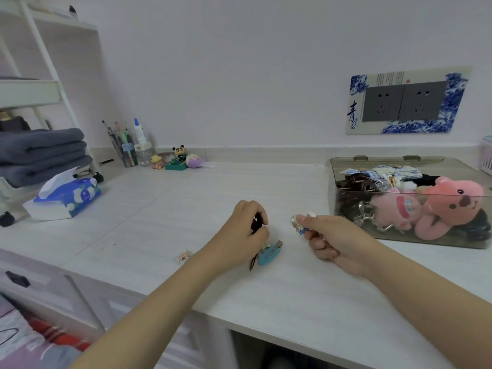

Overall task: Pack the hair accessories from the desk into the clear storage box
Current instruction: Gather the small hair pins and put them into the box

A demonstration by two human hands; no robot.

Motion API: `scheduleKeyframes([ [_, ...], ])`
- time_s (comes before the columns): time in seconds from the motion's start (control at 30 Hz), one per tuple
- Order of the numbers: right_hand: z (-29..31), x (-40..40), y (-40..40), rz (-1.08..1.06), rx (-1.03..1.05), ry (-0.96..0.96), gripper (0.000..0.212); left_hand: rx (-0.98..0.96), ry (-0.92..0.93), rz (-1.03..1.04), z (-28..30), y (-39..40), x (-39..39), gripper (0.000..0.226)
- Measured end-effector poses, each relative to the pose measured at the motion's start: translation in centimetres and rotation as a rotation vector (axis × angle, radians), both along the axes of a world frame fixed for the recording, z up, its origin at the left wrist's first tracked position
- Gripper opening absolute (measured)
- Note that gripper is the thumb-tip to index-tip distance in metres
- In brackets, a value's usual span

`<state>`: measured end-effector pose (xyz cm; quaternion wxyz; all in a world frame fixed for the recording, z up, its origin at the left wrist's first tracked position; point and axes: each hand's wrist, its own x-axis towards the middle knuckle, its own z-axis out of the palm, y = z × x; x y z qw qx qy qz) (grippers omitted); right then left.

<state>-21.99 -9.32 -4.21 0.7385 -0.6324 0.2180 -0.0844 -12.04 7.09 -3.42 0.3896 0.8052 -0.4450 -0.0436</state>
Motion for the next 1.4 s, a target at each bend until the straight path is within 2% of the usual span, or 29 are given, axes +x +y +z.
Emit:
scheduleKeyframes([
  [0.13, -0.1, 0.0, 0.0, 0.002, -0.006, -0.011, 0.02, 0.14, -0.038, 0.006, 1.4, -0.4, -0.4, 0.002],
  [0.2, -0.1, -0.1, 0.0, -0.002, 0.003, -0.017, 0.02, 0.232, -0.105, 0.027, 1.9, -0.6, -0.4, 0.012],
  [0.33, -0.1, -0.1, -0.1, -0.002, 0.017, -0.022, 0.02, 0.565, -0.305, 0.09, 2.1, -1.0, -0.3, 0.04],
  [0.43, -0.3, -0.1, -0.1, 0.009, -0.008, -0.018, 0.024, 0.661, -0.332, 0.087, 1.6, -1.3, -0.1, 0.046],
  [0.63, -0.2, -0.1, -0.1, 0.014, 0.006, -0.023, 0.022, 0.635, -0.25, 0.045, 1.2, -1.9, -0.1, 0.034],
  [1.13, -0.3, -0.1, -0.3, -0.006, 0.035, -0.037, 0.02, 0.65, -0.233, -0.074, 1.5, -3.4, 0.2, 0.02],
  [1.4, 0.3, -0.1, -0.8, -0.073, 0.099, -0.076, 0.019, 0.591, -0.203, -0.118, 2.3, -5.1, 0.5, 0.019],
])
